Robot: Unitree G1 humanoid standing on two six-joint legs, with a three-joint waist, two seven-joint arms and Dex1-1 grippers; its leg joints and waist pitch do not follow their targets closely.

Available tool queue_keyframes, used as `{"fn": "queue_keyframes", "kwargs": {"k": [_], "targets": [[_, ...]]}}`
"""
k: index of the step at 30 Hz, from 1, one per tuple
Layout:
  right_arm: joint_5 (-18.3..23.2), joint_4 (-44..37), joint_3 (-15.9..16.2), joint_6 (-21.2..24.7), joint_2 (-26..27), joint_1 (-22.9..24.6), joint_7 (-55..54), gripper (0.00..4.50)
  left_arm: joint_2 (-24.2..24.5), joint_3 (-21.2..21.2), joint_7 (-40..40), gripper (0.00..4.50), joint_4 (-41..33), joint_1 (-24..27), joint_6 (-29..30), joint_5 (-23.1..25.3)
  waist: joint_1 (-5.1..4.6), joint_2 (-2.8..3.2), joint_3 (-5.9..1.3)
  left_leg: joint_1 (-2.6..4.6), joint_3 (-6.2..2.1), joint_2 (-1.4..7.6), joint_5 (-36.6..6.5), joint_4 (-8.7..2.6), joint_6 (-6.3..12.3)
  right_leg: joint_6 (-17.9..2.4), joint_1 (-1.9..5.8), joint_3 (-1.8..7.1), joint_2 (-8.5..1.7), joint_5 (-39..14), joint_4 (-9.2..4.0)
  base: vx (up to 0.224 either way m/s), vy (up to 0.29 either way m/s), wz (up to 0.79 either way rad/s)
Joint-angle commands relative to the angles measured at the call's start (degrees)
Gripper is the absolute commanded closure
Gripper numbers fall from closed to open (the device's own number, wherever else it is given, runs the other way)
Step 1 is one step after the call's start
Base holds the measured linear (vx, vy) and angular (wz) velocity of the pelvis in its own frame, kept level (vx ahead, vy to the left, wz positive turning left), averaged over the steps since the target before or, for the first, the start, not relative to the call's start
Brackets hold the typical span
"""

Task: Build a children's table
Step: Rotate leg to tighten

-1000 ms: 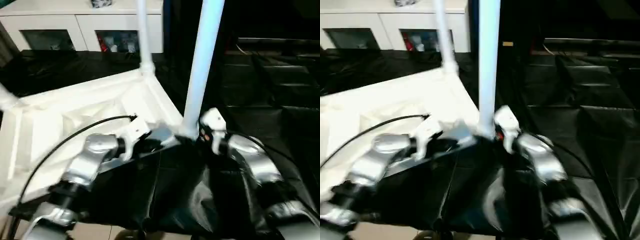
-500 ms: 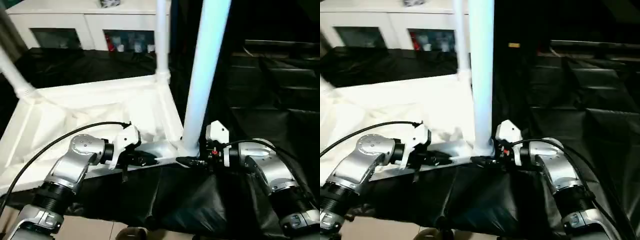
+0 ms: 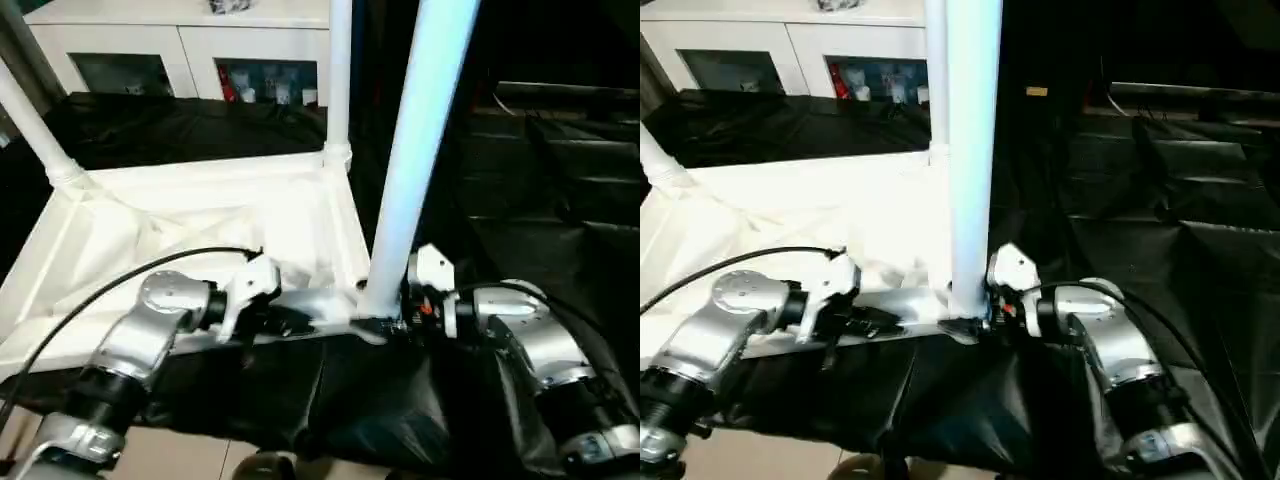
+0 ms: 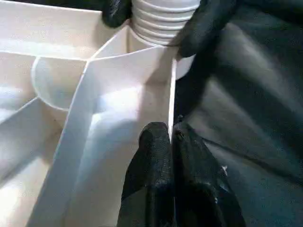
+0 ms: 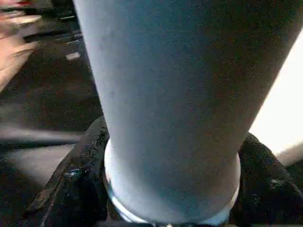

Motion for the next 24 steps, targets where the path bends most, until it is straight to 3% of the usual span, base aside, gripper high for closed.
{"fn": "queue_keyframes", "kwargs": {"k": [1,2,4,6,8,12,14,17,24], "targets": [[-2.39,4.30,1.00,0.40,5.58,-2.07,-10.74,1.72,-5.47,1.46,11.47,4.50,1.60,-4.76,-0.66,1.52,-0.51,-0.46,-4.64,1.55,-2.20,4.08,-13.03,-4.64,0.83,-13.95,2.43,2.85,-4.20,-14.26,-4.30,0.000,0.000,0.00],[-2.91,5.48,0.46,0.52,6.50,-2.64,-13.48,1.72,-6.40,1.53,13.31,4.50,2.15,-5.26,-0.26,2.03,-1.01,-0.15,-4.41,1.65,-2.19,4.07,-13.70,-4.83,-0.23,-13.42,1.99,2.87,-4.05,-15.55,-4.53,0.000,0.000,0.00],[-3.12,8.01,-1.33,1.01,8.90,-4.09,-19.72,1.72,-8.42,1.68,17.01,4.50,2.79,-6.11,0.29,2.92,-1.47,-0.27,-4.60,1.70,-2.41,4.03,-14.75,-4.91,-1.23,-12.74,2.33,2.80,-4.16,-16.18,-4.59,0.000,0.000,0.00],[-3.06,11.25,-3.53,1.58,11.95,-6.15,-27.42,1.73,-10.93,1.72,20.90,4.50,3.57,-7.06,1.52,3.66,-1.93,-0.21,-4.66,1.35,-2.45,3.97,-13.61,-4.96,-0.94,-12.89,2.39,2.80,-4.05,-13.68,-4.38,0.000,0.000,0.00],[-3.09,14.35,-5.31,1.87,14.55,-8.29,-34.62,1.73,-12.95,1.15,24.62,4.50,4.30,-7.77,1.57,5.28,-2.09,-0.35,-4.95,1.46,-2.28,3.82,-12.56,-4.63,-0.18,-13.35,2.44,2.83,-4.12,-11.52,-4.34,0.000,0.000,0.00],[-5.52,17.41,-5.32,-0.62,17.28,-10.42,-39.73,1.73,-15.53,0.36,28.02,4.50,5.59,-8.49,0.53,7.05,-2.35,-0.27,-5.27,0.98,-2.20,3.71,-8.26,-4.22,2.00,-14.01,2.82,2.62,-4.03,-6.85,-3.87,0.000,0.000,0.00],[-4.71,17.66,-5.65,-2.04,18.40,-10.46,-36.88,1.73,-15.87,-0.54,28.15,4.50,6.13,-8.49,-0.39,8.07,-2.29,-0.28,-5.38,0.99,-2.10,3.68,-7.13,-4.05,3.12,-14.51,2.80,2.53,-3.95,-4.78,-3.66,0.000,0.000,0.00],[-3.66,17.30,-6.26,-1.93,18.84,-10.29,-35.44,1.03,-15.50,-1.41,27.03,4.50,5.68,-8.07,-0.79,8.26,-2.22,-0.20,-5.35,1.07,-2.07,3.83,-7.60,-4.08,4.26,-14.96,2.84,2.50,-3.92,-4.22,-3.60,0.000,0.000,0.00],[-6.22,17.78,-3.97,-6.57,14.77,-9.81,-31.87,0.50,-12.50,-1.62,20.15,4.50,3.48,-6.27,-3.32,6.51,-2.31,-0.31,-5.25,1.14,-2.04,3.84,-9.54,-4.15,3.44,-14.80,2.78,2.57,-4.07,-6.95,-3.83,0.000,0.000,0.00]]}}
